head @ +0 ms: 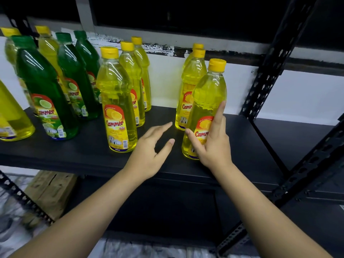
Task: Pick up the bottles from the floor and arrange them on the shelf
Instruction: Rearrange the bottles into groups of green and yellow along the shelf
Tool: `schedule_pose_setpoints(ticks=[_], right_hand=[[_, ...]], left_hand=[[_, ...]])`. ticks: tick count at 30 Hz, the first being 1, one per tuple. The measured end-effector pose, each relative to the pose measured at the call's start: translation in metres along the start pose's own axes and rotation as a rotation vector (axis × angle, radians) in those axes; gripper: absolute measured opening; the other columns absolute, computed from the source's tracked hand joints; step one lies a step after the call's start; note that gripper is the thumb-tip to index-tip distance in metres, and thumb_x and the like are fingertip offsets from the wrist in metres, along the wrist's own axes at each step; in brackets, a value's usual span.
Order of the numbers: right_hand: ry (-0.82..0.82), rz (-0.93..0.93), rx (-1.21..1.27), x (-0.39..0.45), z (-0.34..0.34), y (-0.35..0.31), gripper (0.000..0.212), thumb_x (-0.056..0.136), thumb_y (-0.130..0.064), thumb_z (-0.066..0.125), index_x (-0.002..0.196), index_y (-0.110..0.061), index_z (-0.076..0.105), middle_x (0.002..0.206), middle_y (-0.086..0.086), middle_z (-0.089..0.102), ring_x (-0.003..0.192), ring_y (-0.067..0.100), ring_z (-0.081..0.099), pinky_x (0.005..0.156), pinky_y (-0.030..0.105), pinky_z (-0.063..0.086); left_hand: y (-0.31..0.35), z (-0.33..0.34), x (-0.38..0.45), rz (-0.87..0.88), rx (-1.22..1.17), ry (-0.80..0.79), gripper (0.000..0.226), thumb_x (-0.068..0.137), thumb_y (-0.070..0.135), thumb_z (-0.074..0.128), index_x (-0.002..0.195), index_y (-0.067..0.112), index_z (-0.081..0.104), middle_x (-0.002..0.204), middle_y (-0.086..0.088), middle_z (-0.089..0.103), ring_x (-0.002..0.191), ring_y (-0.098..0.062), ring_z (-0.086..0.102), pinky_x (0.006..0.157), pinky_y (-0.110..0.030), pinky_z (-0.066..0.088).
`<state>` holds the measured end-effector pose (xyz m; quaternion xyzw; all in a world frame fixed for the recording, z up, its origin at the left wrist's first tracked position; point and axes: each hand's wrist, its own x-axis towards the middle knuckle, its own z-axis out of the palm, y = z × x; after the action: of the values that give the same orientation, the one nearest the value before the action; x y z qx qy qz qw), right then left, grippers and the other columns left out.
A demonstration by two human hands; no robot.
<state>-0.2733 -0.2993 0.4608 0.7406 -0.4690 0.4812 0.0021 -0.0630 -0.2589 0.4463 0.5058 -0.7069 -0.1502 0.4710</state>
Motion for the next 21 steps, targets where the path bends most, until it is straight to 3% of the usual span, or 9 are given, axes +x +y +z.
schedule_pose_setpoints(ticks=[2, 5, 10, 14, 21], right_hand=[[-0.029, 0.003, 0.023, -0.002, 0.002, -0.007, 0.111, 0.096, -0.067, 0.059, 0.157, -0.045, -0.031, 0.145, 0.01, 0.042, 0.108, 0.031, 0.065, 0.08, 0.04, 0.056], [-0.085, -0.004, 0.032, -0.003, 0.003, -0.015, 0.113, 0.095, -0.067, 0.059, 0.155, -0.045, -0.034, 0.15, 0.009, 0.039, 0.113, 0.028, 0.063, 0.083, 0.035, 0.051], [-0.216, 0.0, 0.088, -0.013, -0.001, -0.014, 0.108, 0.098, -0.061, 0.062, 0.149, -0.06, -0.034, 0.158, 0.002, 0.04, 0.121, 0.011, 0.057, 0.091, 0.032, 0.051], [-0.248, 0.03, 0.12, -0.015, -0.004, -0.014, 0.105, 0.099, -0.058, 0.062, 0.151, -0.059, -0.029, 0.159, -0.001, 0.041, 0.119, 0.0, 0.05, 0.092, 0.025, 0.045], [-0.259, 0.043, 0.15, -0.015, -0.004, -0.012, 0.105, 0.1, -0.057, 0.064, 0.156, -0.055, -0.025, 0.158, -0.003, 0.042, 0.12, -0.001, 0.051, 0.092, 0.021, 0.045]], left_hand=[[-0.003, -0.002, -0.004, -0.03, -0.032, 0.001, 0.052, 0.103, 0.041, 0.058, 0.153, 0.036, 0.046, 0.148, 0.012, 0.052, 0.136, -0.003, 0.05, 0.103, -0.02, 0.048], [-0.005, -0.005, -0.002, -0.064, -0.051, -0.014, 0.052, 0.103, 0.041, 0.058, 0.153, 0.036, 0.047, 0.148, 0.011, 0.052, 0.134, -0.004, 0.052, 0.095, -0.01, 0.047], [-0.006, -0.011, -0.002, -0.041, 0.3, -0.184, 0.049, 0.106, 0.045, 0.051, 0.152, 0.03, 0.05, 0.157, 0.005, 0.048, 0.143, -0.015, 0.046, 0.113, -0.038, 0.045], [-0.009, -0.008, -0.004, -0.147, 0.549, -0.334, 0.056, 0.107, 0.049, 0.043, 0.158, 0.027, 0.041, 0.167, 0.002, 0.033, 0.155, -0.019, 0.029, 0.123, -0.038, 0.028], [-0.009, -0.006, -0.002, -0.162, 0.585, -0.368, 0.058, 0.108, 0.049, 0.04, 0.16, 0.023, 0.038, 0.169, -0.001, 0.03, 0.157, -0.021, 0.022, 0.127, -0.037, 0.019]])
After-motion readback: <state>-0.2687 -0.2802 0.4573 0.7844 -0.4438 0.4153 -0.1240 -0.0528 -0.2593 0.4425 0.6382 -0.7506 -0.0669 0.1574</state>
